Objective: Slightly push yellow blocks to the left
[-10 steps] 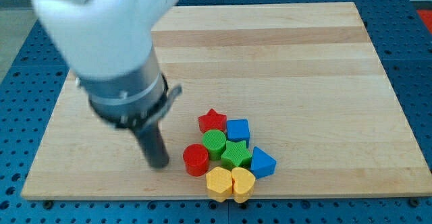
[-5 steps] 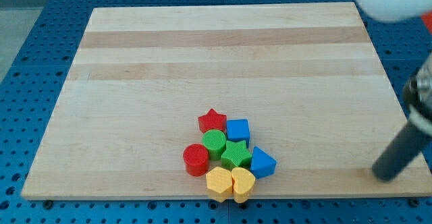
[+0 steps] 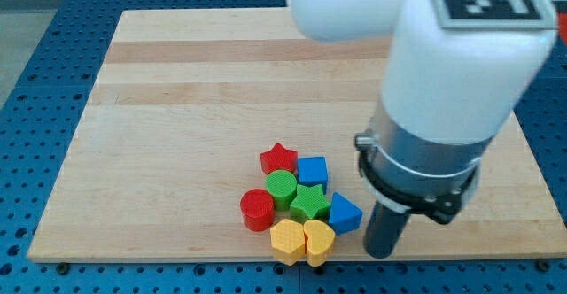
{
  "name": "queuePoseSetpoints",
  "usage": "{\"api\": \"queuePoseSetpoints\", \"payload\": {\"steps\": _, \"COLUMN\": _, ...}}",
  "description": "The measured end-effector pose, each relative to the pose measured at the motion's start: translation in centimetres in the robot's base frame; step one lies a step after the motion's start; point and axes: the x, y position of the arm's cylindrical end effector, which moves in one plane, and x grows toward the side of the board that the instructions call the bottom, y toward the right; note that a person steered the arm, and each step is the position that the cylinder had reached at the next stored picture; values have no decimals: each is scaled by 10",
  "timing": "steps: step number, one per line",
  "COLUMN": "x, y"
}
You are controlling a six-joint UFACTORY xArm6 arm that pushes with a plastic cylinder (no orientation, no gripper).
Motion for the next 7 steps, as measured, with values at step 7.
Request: {"api": "queuePoseSetpoints", "payload": {"steps": 7, "x": 0, "y": -7}}
